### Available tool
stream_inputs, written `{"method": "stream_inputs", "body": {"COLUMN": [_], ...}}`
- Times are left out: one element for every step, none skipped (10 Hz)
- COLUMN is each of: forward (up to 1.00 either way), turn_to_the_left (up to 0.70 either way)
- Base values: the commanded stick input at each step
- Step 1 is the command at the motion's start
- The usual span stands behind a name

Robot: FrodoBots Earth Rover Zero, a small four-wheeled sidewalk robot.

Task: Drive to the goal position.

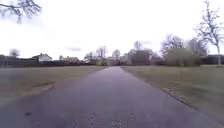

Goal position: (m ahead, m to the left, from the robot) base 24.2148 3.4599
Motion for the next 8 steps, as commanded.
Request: {"method": "stream_inputs", "body": {"forward": [1.0,1.0,1.0,1.0,1.0,1.0,1.0,1.0], "turn_to_the_left": [-0.4,-0.33,-0.12,0.0,0.0,0.0,0.0,0.0]}}
